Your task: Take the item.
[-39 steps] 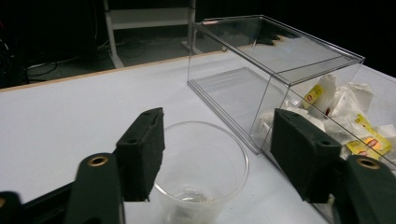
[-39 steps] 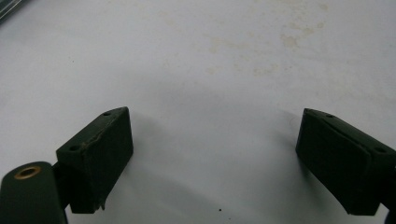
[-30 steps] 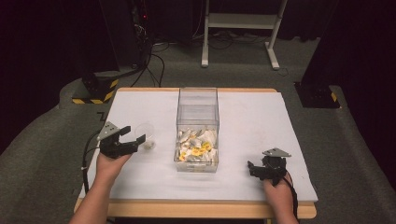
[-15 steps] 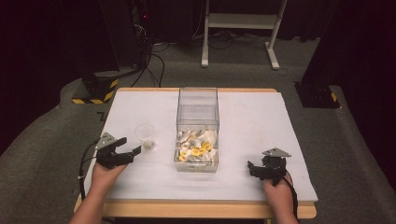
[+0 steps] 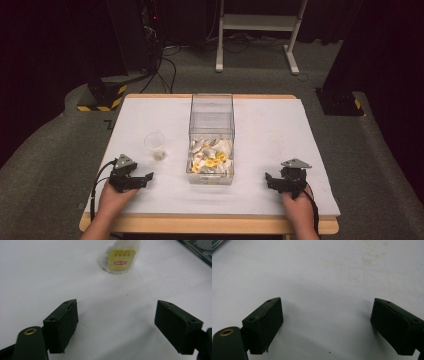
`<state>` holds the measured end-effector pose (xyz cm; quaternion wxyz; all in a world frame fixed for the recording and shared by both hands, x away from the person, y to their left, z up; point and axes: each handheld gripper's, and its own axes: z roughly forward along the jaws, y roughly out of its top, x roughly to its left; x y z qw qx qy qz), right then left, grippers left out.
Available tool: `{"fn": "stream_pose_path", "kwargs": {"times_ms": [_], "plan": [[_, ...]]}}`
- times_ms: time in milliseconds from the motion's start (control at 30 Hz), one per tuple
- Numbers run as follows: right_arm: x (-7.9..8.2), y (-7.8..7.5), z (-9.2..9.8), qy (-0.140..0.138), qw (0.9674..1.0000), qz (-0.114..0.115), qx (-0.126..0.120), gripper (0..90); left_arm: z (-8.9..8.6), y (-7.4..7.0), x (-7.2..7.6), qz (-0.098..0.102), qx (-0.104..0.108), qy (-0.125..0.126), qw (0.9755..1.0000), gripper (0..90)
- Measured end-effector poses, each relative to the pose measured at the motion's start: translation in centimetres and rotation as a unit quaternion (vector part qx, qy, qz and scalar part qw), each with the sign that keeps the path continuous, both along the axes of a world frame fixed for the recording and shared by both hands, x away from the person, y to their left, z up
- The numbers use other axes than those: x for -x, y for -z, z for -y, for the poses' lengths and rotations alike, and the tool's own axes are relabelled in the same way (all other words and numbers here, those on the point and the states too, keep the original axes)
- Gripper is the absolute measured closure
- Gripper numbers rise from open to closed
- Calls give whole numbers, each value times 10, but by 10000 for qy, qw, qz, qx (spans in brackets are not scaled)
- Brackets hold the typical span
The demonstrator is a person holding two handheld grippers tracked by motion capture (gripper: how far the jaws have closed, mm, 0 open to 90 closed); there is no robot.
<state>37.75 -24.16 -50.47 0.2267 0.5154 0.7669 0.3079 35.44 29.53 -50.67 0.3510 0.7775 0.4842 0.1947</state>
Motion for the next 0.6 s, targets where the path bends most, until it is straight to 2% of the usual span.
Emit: {"fn": "stream_pose_path", "kwargs": {"times_ms": [33, 133, 600], "plan": [[0, 0, 0, 0, 10000, -2, 0, 110, 6, 2, 3, 109, -251, -4, 9996, 172], [0, 0, 0, -2, 10000, 1, 3, 110, 6, 2, 4, 132, -223, -84, 9996, 171], [0, 0, 0, 2, 10000, -5, -5, 108, 6, 2, 4, 129, -193, -85, 9997, 174]]}}
